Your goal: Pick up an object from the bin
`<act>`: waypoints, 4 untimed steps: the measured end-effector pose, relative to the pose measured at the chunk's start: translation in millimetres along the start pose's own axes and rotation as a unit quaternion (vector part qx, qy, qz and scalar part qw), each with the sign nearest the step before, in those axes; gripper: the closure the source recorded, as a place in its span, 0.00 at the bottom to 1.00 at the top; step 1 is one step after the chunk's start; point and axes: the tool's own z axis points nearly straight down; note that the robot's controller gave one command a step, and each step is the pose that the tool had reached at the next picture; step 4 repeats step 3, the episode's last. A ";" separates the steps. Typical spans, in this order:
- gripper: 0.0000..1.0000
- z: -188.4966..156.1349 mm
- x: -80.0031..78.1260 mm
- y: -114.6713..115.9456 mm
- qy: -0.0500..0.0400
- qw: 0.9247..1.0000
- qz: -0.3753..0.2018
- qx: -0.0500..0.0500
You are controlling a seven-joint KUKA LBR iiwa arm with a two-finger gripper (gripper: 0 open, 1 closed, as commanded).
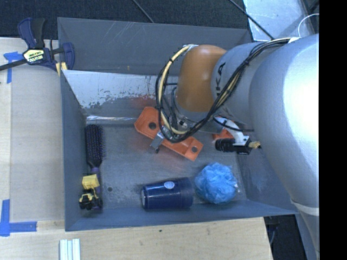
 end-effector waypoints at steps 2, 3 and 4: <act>1.00 -68.0 -0.5 -0.4 0.000 1.000 -0.001 0.000; 1.00 -99.1 -1.1 -0.2 -0.001 1.000 -0.002 -0.001; 1.00 -99.1 -1.1 -0.2 -0.001 1.000 -0.002 -0.001</act>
Offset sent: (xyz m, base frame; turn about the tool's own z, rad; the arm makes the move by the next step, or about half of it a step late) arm 0.0011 -0.0001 0.0955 -0.0006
